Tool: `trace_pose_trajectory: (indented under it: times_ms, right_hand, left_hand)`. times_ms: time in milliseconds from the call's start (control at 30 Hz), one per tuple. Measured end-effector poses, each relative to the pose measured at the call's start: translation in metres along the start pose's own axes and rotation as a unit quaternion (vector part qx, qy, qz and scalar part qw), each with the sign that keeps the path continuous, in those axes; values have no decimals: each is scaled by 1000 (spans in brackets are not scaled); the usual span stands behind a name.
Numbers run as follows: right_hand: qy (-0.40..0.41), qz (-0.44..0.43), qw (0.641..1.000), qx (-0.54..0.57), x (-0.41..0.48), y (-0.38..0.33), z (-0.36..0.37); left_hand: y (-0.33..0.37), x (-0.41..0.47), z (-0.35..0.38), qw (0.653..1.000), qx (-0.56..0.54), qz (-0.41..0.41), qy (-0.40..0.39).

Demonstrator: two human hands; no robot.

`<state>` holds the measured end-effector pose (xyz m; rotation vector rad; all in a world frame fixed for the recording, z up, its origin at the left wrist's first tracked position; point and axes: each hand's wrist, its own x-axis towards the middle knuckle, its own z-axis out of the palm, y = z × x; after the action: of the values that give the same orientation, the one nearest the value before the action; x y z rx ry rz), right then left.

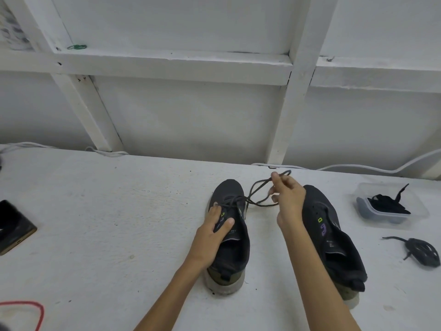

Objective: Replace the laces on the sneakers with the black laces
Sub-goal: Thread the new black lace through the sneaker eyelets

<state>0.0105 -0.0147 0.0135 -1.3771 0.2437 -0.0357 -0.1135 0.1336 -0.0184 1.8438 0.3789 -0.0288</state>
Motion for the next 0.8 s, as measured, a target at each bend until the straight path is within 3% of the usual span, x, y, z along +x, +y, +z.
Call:
trace_pose_trajectory:
  times_ms: [133, 267, 333, 467, 567, 700, 800]
  right_hand:
    - [-81, 31, 994, -72, -17, 10, 6]
    - [-182, 5, 971, -157, -36, 27, 12]
    - [-148, -15, 976, -156, -31, 24, 12]
    - [15, 5, 1000, -6, -7, 5, 4]
    - [40, 4, 999, 7, -8, 3, -6]
    - [-96, 66, 990, -74, -43, 34, -9]
    - [-178, 56, 976, -109, -71, 50, -5]
  left_hand:
    - [0, 0, 1, 1000, 5, 3, 1]
    - [0, 0, 0, 1000, 10, 8, 3]
    - [-2, 0, 0, 1000, 10, 6, 0]
    - [-5, 2, 0, 1000, -1, -2, -5]
    - [-6, 2, 0, 1000, -14, -1, -4]
    - [-6, 4, -2, 998, -53, 6, 17]
    - [-1, 12, -8, 997, -4, 35, 73]
